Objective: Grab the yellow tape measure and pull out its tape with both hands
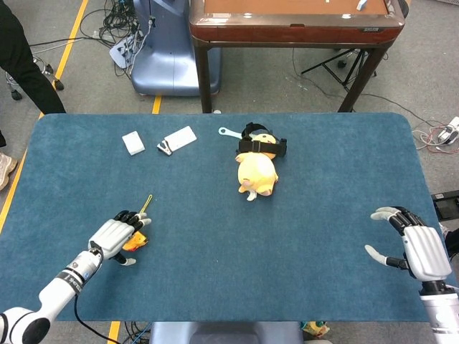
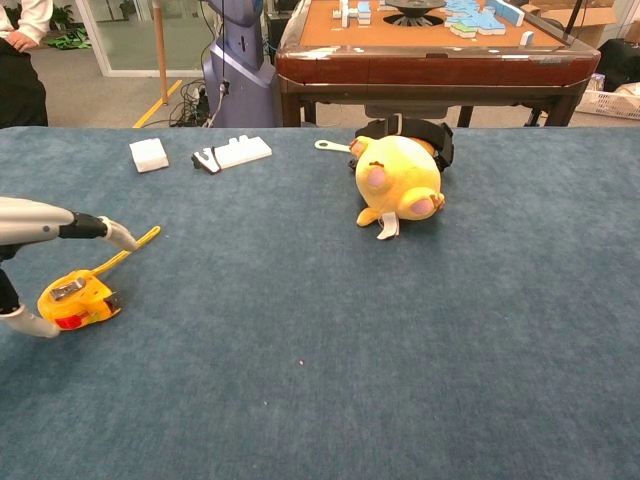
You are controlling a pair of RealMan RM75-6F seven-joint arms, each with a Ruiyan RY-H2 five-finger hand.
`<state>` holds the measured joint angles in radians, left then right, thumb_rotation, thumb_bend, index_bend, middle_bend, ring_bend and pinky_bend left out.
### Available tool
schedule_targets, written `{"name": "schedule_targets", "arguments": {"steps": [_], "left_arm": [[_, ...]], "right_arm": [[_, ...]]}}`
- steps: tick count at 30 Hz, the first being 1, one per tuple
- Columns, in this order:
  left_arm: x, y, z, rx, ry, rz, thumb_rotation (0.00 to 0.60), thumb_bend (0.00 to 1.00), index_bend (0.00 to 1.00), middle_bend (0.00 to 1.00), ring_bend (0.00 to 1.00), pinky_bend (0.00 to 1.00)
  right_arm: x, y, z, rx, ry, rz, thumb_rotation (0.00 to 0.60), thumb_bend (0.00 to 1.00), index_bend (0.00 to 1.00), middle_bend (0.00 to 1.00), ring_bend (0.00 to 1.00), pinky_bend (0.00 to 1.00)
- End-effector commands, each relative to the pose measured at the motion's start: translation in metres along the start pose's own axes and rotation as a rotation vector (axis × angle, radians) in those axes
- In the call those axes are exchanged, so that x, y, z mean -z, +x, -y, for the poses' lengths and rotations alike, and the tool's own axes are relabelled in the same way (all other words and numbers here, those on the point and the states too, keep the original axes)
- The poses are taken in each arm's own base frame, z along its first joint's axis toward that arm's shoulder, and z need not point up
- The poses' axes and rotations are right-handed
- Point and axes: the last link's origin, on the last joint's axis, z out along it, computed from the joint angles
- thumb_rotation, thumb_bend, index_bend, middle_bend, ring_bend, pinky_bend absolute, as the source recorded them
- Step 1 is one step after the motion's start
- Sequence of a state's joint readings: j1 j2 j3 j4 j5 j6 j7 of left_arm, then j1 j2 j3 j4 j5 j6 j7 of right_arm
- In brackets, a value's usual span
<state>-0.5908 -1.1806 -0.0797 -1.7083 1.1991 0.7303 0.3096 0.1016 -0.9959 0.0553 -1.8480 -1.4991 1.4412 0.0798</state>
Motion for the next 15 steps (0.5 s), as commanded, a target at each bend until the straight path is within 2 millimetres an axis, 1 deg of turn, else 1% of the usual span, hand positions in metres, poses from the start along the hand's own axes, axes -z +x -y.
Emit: {"name": "schedule_targets", "arguments": {"steps": [1, 9, 15], "left_arm": [[-0.006, -0.001, -0.002, -0.032, -0.001, 0.030, 0.600, 0.14, 0.13, 0.05, 0.00, 0.01], [-0.012, -0.005, 0.000, -0.064, 0.030, 0.091, 0.600, 0.14, 0.14, 0.08, 0.00, 0.01], [-0.005, -0.008, 0.008, -0.071, 0.071, 0.118, 0.600, 0.15, 0.15, 0.11, 0.01, 0.01]], "right_arm": [[0.000, 0.000, -0.001, -0.002, -0.003, 0.000, 0.600, 0.26, 0.35, 0.30, 0.20, 0.26], [0.000, -0.002, -0.003, -0.005, -0.007, 0.004, 0.600, 0.26, 0.35, 0.30, 0.20, 0.26], [-0.001, -0.002, -0.002, -0.006, -0.002, 0.003, 0.600, 0.26, 0.35, 0.30, 0.20, 0.26]]}}
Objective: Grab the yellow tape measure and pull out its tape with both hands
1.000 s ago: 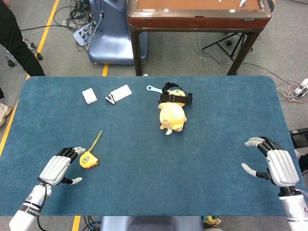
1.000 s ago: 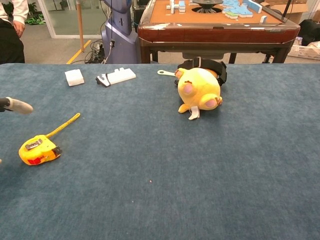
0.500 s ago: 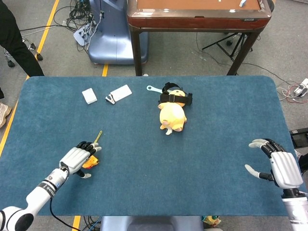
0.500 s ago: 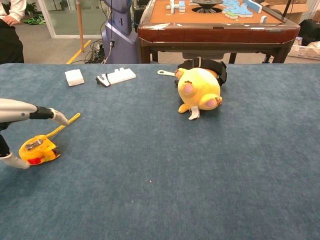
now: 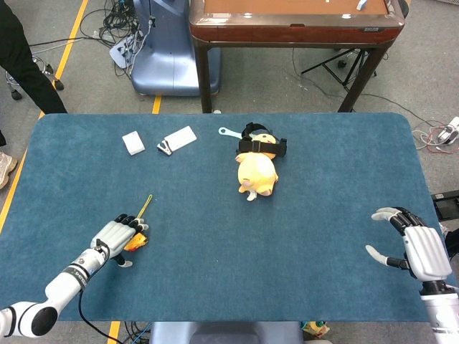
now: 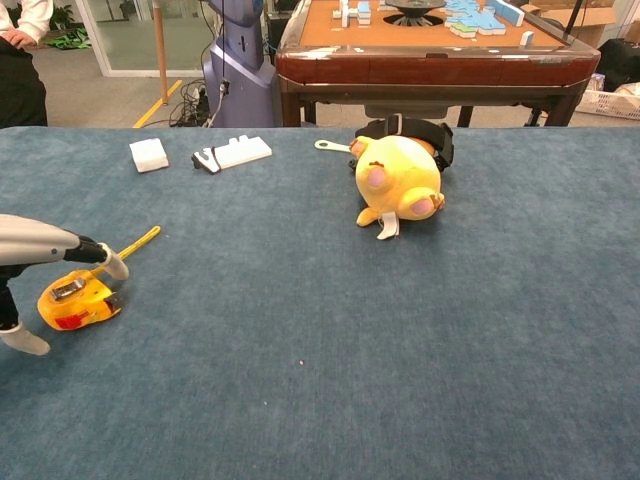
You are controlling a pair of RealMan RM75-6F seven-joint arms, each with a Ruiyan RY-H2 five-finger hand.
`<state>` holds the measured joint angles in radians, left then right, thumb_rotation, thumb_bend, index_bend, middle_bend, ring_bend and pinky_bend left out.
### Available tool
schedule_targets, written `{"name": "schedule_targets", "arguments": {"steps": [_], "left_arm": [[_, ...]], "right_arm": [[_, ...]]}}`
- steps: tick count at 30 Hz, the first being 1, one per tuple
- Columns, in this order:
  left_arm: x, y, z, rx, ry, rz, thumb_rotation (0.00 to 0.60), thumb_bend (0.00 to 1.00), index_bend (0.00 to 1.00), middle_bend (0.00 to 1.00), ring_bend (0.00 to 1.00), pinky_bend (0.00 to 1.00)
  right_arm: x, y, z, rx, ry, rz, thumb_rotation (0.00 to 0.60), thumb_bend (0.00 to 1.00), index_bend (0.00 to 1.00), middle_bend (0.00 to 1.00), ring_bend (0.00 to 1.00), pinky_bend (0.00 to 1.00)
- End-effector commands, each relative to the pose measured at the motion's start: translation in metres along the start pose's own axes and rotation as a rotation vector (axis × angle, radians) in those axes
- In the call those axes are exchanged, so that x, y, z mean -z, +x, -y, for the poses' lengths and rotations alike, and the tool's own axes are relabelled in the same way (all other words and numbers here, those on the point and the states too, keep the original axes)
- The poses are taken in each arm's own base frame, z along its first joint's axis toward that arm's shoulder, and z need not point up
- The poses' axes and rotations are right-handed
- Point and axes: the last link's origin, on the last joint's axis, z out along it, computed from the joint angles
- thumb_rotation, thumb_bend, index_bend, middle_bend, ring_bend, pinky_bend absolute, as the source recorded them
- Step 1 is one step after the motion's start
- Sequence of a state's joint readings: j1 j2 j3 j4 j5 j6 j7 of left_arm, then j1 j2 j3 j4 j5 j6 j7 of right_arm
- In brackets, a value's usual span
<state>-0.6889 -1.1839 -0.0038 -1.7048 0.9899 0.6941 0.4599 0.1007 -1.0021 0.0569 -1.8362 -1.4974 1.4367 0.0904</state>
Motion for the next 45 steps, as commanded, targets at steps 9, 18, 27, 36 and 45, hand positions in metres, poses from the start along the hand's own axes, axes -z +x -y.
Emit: {"name": "schedule_targets", "arguments": {"steps": [9, 18, 27, 36, 45], "left_arm": [[0.022, -0.012, 0.014, 0.008, 0.069, 0.015, 0.600, 0.15, 0.17, 0.13, 0.02, 0.01], [0.027, -0.020, 0.022, 0.050, 0.118, 0.009, 0.600, 0.15, 0.19, 0.14, 0.03, 0.01], [0.016, -0.021, 0.025, 0.063, 0.126, -0.056, 0.600, 0.14, 0.18, 0.14, 0.03, 0.01], [0.010, -0.027, 0.029, 0.040, 0.139, -0.095, 0.600, 0.14, 0.22, 0.19, 0.09, 0.01], [0.009, -0.030, 0.030, 0.061, 0.150, -0.132, 0.600, 0.14, 0.28, 0.26, 0.14, 0.01]], "right_arm": [[-0.003, -0.004, 0.005, -0.004, 0.018, 0.013, 0.600, 0.26, 0.35, 0.30, 0.20, 0.26], [-0.003, -0.004, 0.006, -0.003, 0.021, 0.013, 0.600, 0.26, 0.35, 0.30, 0.20, 0.26], [-0.001, -0.002, 0.006, 0.000, 0.015, 0.010, 0.600, 0.26, 0.35, 0.30, 0.20, 0.26], [-0.001, -0.001, 0.005, 0.004, 0.009, 0.010, 0.600, 0.26, 0.35, 0.30, 0.20, 0.26], [-0.002, -0.002, 0.006, 0.006, 0.007, 0.018, 0.600, 0.26, 0.35, 0.30, 0.20, 0.26]]}}
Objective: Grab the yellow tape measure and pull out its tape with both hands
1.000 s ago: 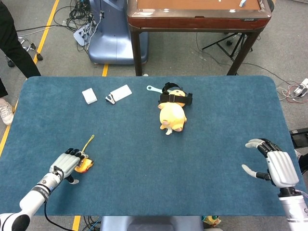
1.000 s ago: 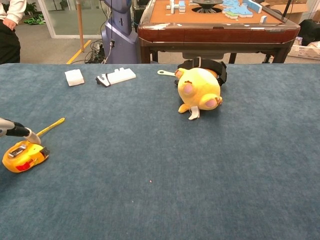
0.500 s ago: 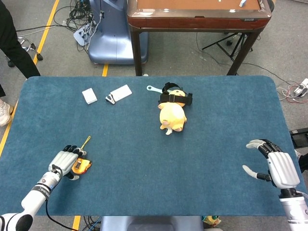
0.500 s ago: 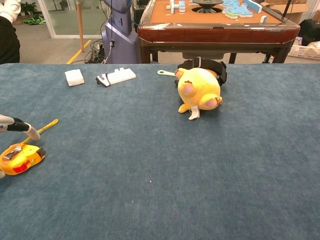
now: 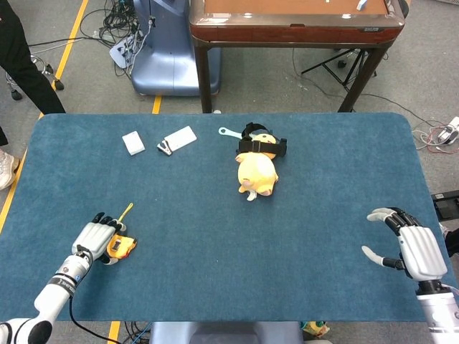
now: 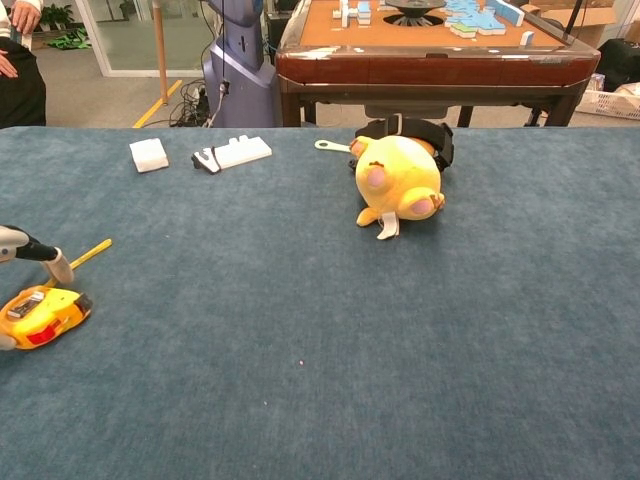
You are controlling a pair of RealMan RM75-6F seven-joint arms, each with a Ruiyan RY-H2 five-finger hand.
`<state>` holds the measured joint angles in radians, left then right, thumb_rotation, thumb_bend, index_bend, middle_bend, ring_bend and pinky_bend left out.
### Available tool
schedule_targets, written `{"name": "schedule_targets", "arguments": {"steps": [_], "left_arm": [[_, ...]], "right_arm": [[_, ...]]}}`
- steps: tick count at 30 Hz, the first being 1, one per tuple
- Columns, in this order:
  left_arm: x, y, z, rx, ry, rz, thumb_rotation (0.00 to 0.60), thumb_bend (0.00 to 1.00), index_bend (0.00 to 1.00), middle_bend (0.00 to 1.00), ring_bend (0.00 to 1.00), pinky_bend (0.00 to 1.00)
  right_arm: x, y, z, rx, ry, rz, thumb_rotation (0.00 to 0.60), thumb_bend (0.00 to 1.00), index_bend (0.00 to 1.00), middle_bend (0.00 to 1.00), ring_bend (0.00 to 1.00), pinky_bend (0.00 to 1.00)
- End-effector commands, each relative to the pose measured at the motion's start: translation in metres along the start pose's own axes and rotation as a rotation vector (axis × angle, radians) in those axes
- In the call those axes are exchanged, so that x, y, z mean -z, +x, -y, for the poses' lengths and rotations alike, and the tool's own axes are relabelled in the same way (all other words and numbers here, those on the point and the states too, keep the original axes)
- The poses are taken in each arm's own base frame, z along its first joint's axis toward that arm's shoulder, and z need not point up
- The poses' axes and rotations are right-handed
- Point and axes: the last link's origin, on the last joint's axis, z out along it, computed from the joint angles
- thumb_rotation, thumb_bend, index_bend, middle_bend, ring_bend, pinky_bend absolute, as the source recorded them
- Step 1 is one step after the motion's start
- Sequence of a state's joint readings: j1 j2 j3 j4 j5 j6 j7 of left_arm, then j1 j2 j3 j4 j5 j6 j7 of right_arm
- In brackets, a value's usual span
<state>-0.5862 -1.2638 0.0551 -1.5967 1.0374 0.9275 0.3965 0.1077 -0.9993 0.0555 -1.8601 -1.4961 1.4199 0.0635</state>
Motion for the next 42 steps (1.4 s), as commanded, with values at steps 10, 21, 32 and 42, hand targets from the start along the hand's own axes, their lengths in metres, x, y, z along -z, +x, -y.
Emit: {"name": "schedule_targets", "arguments": {"steps": [10, 21, 32, 42], "left_arm": [[0.001, -0.005, -0.003, 0.018, -0.010, -0.022, 0.600, 0.14, 0.30, 0.29, 0.16, 0.02], [-0.001, -0.009, -0.003, 0.027, -0.006, -0.043, 0.600, 0.14, 0.38, 0.36, 0.21, 0.05], [-0.006, -0.007, -0.001, 0.100, -0.045, -0.130, 0.600, 0.15, 0.48, 0.47, 0.31, 0.10], [-0.004, 0.024, -0.011, 0.147, -0.144, -0.254, 0.600, 0.15, 0.48, 0.47, 0.31, 0.11]], "right_arm": [[0.000, 0.001, 0.001, 0.003, -0.002, 0.000, 0.600, 0.26, 0.35, 0.30, 0.20, 0.26], [0.000, 0.002, 0.002, 0.000, -0.001, 0.003, 0.600, 0.26, 0.35, 0.30, 0.20, 0.26], [-0.001, 0.002, 0.007, 0.001, 0.003, 0.001, 0.600, 0.26, 0.35, 0.30, 0.21, 0.26], [-0.021, 0.003, 0.033, -0.028, 0.070, 0.024, 0.600, 0.26, 0.35, 0.34, 0.21, 0.25]]}}
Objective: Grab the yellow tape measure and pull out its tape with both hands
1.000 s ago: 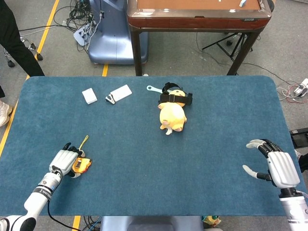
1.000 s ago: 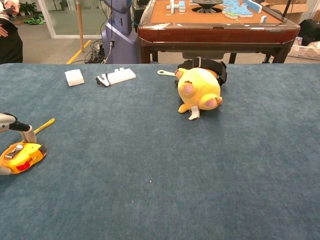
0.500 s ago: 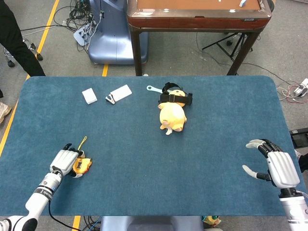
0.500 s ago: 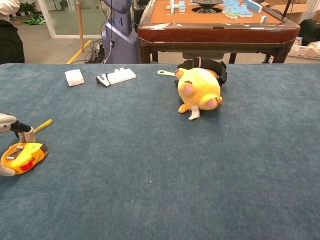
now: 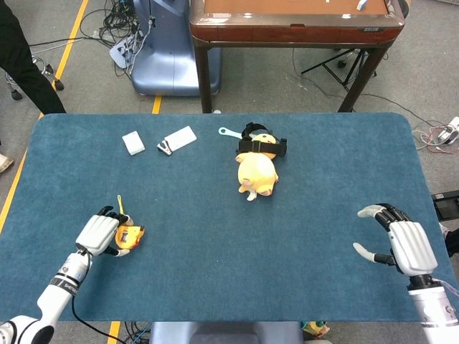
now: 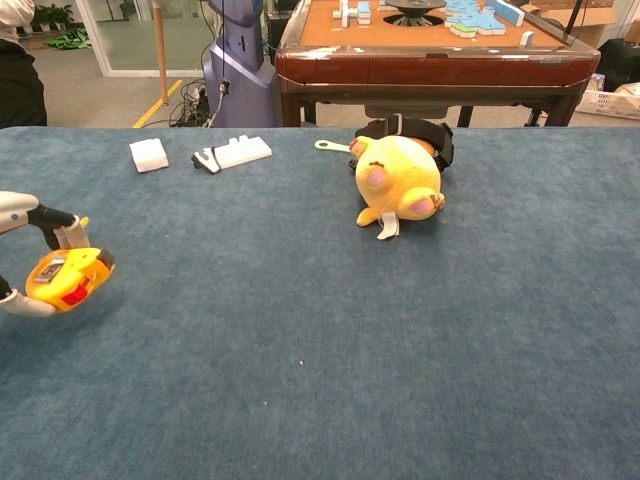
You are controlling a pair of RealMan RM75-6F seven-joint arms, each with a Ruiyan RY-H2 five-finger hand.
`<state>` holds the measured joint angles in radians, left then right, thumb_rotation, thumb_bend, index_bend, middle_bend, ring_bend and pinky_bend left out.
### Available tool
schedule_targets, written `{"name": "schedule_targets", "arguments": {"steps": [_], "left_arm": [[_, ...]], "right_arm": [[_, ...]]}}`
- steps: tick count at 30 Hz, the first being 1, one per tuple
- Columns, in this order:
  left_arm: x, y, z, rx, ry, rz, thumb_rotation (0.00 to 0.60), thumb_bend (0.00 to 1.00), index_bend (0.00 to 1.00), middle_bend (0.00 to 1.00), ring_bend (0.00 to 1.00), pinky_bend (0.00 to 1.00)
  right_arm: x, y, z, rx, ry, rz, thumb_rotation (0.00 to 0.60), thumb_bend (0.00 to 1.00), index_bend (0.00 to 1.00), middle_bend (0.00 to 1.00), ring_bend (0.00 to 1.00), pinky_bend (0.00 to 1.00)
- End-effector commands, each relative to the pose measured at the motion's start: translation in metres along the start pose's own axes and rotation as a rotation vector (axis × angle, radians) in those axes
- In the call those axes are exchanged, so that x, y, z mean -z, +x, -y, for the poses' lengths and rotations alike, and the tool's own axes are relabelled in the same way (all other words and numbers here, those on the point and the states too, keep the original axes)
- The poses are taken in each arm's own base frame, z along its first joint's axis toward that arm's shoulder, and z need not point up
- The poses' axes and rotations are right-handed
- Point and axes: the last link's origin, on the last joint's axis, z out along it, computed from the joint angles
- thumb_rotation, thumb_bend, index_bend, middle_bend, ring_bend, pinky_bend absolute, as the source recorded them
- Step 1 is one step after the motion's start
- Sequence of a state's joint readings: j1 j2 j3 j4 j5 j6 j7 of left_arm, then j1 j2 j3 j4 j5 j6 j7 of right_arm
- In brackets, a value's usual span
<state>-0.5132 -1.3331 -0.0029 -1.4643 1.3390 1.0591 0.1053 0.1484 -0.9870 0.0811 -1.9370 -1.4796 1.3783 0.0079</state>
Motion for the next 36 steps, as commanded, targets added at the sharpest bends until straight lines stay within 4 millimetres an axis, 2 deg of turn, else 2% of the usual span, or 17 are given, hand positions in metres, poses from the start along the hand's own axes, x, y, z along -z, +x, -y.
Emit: {"name": "schedule_targets", "arguments": {"steps": [1, 6, 10, 17, 21, 28, 36], "left_arm": [[-0.004, 0.014, -0.008, 0.033, -0.034, -0.037, 0.600, 0.15, 0.48, 0.47, 0.31, 0.11], [-0.009, 0.033, -0.026, 0.079, -0.082, -0.070, 0.600, 0.15, 0.47, 0.47, 0.31, 0.12], [-0.013, 0.045, -0.044, 0.121, -0.113, -0.073, 0.600, 0.15, 0.47, 0.47, 0.31, 0.12], [-0.021, 0.067, -0.072, 0.210, -0.131, -0.053, 0.600, 0.15, 0.48, 0.47, 0.31, 0.13], [-0.025, 0.079, -0.087, 0.235, -0.132, -0.041, 0.600, 0.15, 0.48, 0.47, 0.31, 0.13], [-0.030, 0.093, -0.106, 0.304, -0.123, -0.031, 0.600, 0.15, 0.49, 0.47, 0.31, 0.13], [-0.034, 0.101, -0.118, 0.359, -0.115, -0.017, 0.600, 0.15, 0.49, 0.47, 0.31, 0.13]], "right_arm": [[-0.012, 0.001, 0.015, -0.032, 0.043, 0.014, 0.600, 0.26, 0.36, 0.35, 0.21, 0.24], [-0.033, 0.004, 0.044, -0.106, 0.120, 0.059, 0.600, 0.26, 0.40, 0.35, 0.21, 0.20], [-0.051, 0.003, 0.068, -0.182, 0.174, 0.110, 0.600, 0.26, 0.43, 0.30, 0.17, 0.15], [-0.080, -0.008, 0.109, -0.216, 0.253, 0.205, 0.600, 0.26, 0.43, 0.26, 0.12, 0.09], [-0.096, -0.018, 0.134, -0.218, 0.293, 0.238, 0.600, 0.26, 0.43, 0.26, 0.12, 0.09], [-0.120, -0.030, 0.167, -0.217, 0.304, 0.281, 0.600, 0.26, 0.44, 0.26, 0.12, 0.09], [-0.143, -0.042, 0.199, -0.171, 0.302, 0.324, 0.600, 0.26, 0.44, 0.24, 0.10, 0.09]]}}
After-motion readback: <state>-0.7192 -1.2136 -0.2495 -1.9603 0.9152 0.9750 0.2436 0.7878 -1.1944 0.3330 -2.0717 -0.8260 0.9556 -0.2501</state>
